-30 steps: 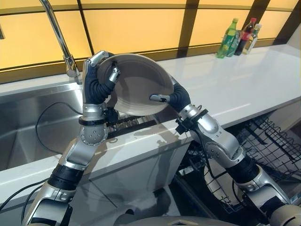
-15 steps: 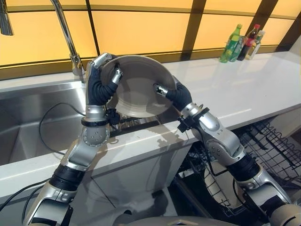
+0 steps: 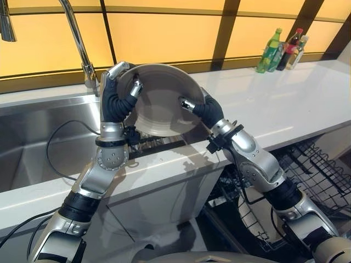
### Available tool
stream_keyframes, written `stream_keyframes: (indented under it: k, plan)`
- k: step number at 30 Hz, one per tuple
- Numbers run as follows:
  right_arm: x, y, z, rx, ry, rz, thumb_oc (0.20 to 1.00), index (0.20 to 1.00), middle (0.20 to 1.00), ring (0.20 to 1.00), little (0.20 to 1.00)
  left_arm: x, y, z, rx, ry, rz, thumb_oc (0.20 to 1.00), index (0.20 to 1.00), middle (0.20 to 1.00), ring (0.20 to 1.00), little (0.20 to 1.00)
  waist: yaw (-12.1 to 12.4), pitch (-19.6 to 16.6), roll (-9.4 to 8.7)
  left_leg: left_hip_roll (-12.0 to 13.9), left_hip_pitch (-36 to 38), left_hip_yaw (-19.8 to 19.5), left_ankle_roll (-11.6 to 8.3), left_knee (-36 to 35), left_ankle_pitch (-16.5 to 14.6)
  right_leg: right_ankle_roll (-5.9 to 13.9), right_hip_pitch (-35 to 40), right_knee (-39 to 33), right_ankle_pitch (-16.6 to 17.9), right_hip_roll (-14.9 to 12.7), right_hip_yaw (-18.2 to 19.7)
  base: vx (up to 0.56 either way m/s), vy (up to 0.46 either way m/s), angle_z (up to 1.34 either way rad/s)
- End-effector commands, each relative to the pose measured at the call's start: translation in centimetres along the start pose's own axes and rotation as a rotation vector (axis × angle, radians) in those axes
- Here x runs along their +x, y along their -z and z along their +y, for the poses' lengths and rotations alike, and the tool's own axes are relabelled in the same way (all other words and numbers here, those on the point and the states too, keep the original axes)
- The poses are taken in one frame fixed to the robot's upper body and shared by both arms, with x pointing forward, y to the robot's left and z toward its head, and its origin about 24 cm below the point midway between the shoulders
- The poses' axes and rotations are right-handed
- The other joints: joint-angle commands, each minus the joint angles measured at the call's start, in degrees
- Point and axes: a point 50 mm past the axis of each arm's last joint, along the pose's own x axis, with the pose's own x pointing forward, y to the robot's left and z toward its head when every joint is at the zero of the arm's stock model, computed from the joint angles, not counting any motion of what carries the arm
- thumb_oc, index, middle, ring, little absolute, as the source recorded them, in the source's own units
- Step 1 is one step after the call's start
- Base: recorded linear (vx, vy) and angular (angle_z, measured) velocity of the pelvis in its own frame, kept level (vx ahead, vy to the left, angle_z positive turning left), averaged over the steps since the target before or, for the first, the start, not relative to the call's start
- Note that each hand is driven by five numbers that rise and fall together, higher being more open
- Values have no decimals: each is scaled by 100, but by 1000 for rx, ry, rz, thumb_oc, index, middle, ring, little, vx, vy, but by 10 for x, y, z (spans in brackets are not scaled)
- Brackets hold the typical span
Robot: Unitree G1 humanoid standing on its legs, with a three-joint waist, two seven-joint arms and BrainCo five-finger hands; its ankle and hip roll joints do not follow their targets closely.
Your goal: Pick up plates and place into dishwasher.
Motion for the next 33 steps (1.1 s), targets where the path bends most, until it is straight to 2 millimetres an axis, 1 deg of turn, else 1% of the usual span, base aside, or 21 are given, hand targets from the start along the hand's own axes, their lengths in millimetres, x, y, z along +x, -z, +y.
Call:
stream_keyframes:
  k: [1, 2, 5, 9, 12, 16, 19, 22, 24, 25, 26, 28, 30, 33]
  plan:
    - [14, -41, 11, -152, -70, -188, 200, 200, 200, 200, 200, 29, 0, 18, -122, -252, 25, 1000, 1000, 1000, 1000, 1000, -70, -228, 175, -161, 84, 200, 312, -74, -251, -78, -510, 938, -402, 158, 78, -38, -12, 0]
    - [11, -43, 5, -172, -35, -191, 200, 200, 200, 200, 200, 28, 3, 30, -129, -327, 37, 1000, 1000, 1000, 1000, 1000, -83, -240, 177, -149, 84, 208, 310, -78, -251, -79, -513, 928, -401, 156, 85, -38, -16, -1]
    - [3, -50, -15, -244, 66, -207, 200, 200, 200, 200, 200, 27, 2, 53, -75, -447, 17, 1000, 1000, 1000, 1000, 1000, -128, -255, 187, -128, 23, 214, 286, -55, -212, -97, -552, 879, -339, 174, 93, -62, -17, -1]
    - [-13, -56, -40, -329, 169, -199, 200, 200, 200, 200, 200, 29, 1, 73, -23, -531, 15, 1000, 1000, 1000, 1000, 1000, -233, -271, 203, -81, -3, 259, 241, -63, -201, -110, -567, 790, -299, 189, 137, -37, -13, -2]
    - [-29, -57, -62, -396, 258, -177, 200, 200, 200, 200, 200, 24, 6, 87, 2, -580, 29, 1000, 1000, 1000, 1000, 1000, -322, -287, 210, -39, 16, 318, 212, -80, -207, -125, -556, 702, -262, 205, 191, -19, -20, -4]
    - [-57, -62, -93, -498, 434, -165, 200, 200, 200, 200, 200, 18, 10, 100, 48, -592, 61, 1000, 1000, 1000, 1000, 1000, -459, -310, 204, 12, 50, 408, 175, -120, -219, -122, -541, 580, -210, 242, 294, -4, -67, -5]
    - [-79, -67, -110, -568, 555, -166, 200, 200, 200, 200, 200, 10, 15, 110, 72, -604, 87, 1000, 1000, 1000, 1000, 1000, -588, -313, 212, 56, 75, 494, 164, -129, -236, -124, -558, 520, -173, 275, 396, 7, -86, -17]
    - [-95, -68, -123, -638, 657, -142, 200, 200, 200, 200, 200, 6, 19, 118, 99, -600, 109, 1000, 1000, 1000, 1000, 1000, -680, -320, 235, 102, 103, 581, 151, -135, -247, -133, -566, 479, -151, 309, 474, 28, -87, -18]
    - [-112, -68, -132, -651, 744, -124, 200, 200, 200, 200, 200, 2, 21, 127, 131, -596, 133, 1000, 1000, 1000, 1000, 1000, -783, -307, 258, 144, 125, 651, 143, -139, -253, -144, -576, 452, -136, 350, 581, 49, -122, -21]
    - [-116, -68, -134, -654, 766, -121, 200, 200, 200, 200, 200, 1, 22, 128, 136, -596, 139, 1000, 1000, 1000, 1000, 1000, -795, -306, 264, 158, 134, 674, 139, -142, -257, -147, -578, 446, -133, 361, 609, 47, -140, -18]
    - [-126, -67, -139, -666, 822, -118, 200, 200, 200, 200, 200, -2, 24, 133, 155, -602, 151, 1000, 1000, 1000, 1000, 1000, -870, -286, 284, 193, 141, 722, 133, -147, -258, -147, -588, 439, -129, 379, 666, 36, -117, -22]
    - [-138, -67, -144, -688, 893, -108, 200, 200, 200, 200, 200, -5, 27, 137, 167, -603, 167, 1000, 1000, 1000, 1000, 1000, -928, -266, 305, 234, 160, 775, 120, -154, -264, -153, -596, 430, -125, 399, 728, 43, -125, -27]
    - [-155, -64, -151, -708, 961, -77, 200, 200, 200, 200, 200, -10, 28, 144, 192, -607, 178, 1000, 1000, 1000, 1000, 1000, -1021, -225, 343, 301, 174, 843, 96, -162, -249, -149, -599, 405, -117, 413, 790, 51, -133, -19]
    - [-173, -57, -157, -722, 1021, -15, 200, 200, 200, 200, 200, -15, 30, 149, 212, -604, 198, 1000, 1000, 1000, 1000, 1000, -1092, -181, 391, 401, 162, 916, 46, -163, -207, -145, -609, 375, -108, 425, 840, 45, -127, -18]
